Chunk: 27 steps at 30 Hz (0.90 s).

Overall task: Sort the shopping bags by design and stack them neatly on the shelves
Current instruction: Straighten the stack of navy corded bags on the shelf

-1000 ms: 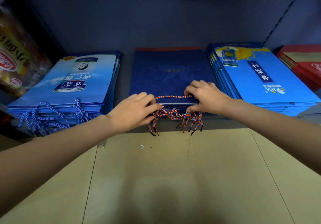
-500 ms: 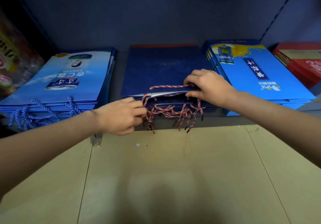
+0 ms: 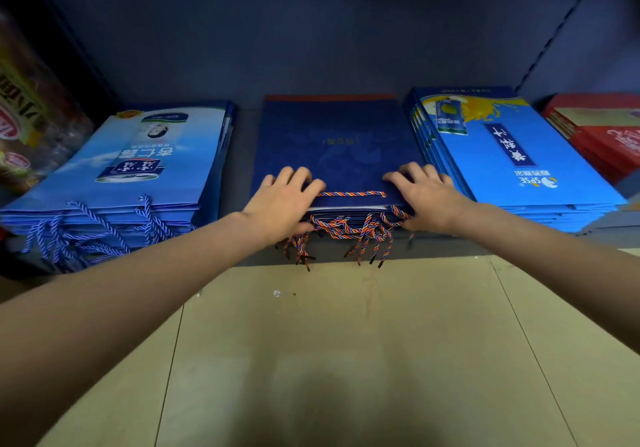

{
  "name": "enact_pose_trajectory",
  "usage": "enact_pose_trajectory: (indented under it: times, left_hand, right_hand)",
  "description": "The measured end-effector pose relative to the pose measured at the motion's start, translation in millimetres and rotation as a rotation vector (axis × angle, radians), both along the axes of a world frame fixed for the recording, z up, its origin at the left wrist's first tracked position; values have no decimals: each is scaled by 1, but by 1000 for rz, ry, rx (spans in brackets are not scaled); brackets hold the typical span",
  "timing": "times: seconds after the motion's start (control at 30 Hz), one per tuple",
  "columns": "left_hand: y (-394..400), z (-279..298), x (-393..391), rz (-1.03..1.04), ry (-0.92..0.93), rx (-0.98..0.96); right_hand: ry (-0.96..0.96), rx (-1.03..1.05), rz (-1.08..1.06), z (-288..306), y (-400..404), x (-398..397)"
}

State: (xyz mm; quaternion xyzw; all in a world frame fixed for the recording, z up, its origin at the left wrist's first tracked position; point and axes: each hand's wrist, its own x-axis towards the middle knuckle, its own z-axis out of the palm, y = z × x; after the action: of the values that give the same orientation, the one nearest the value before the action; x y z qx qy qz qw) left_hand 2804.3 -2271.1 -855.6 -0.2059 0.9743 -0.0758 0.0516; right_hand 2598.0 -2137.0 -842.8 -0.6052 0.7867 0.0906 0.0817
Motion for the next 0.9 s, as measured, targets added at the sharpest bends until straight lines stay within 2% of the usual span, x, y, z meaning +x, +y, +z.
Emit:
enact_pose_trajectory:
  times: [0.07, 0.17, 0.37, 0.5, 0.63, 0.73, 0.9]
  left_hand:
    - [-7, 1, -7, 89, -24, 140]
    - [-16, 6, -9, 87, 1, 265]
    - [-21, 6, -6, 30, -54, 220]
    - [-23, 8, -2, -27, -61, 134]
    - [-24, 13, 0, -87, -71, 17]
    - [-26, 23, 1, -100, -39, -8]
    - [-39, 33, 2, -124, 1, 82]
  right_hand:
    - [5, -41, -44, -1, 9, -9]
    - [-8, -168, -67, -4, 22, -14]
    - [109, -483, 49, -31, 32, 14]
    - [260, -492, -7, -35, 17, 24]
    - [327, -519, 94, -29, 13, 19]
    - [233, -602, 133, -11, 18, 4]
    - [-137, -539, 136, 31, 26, -23]
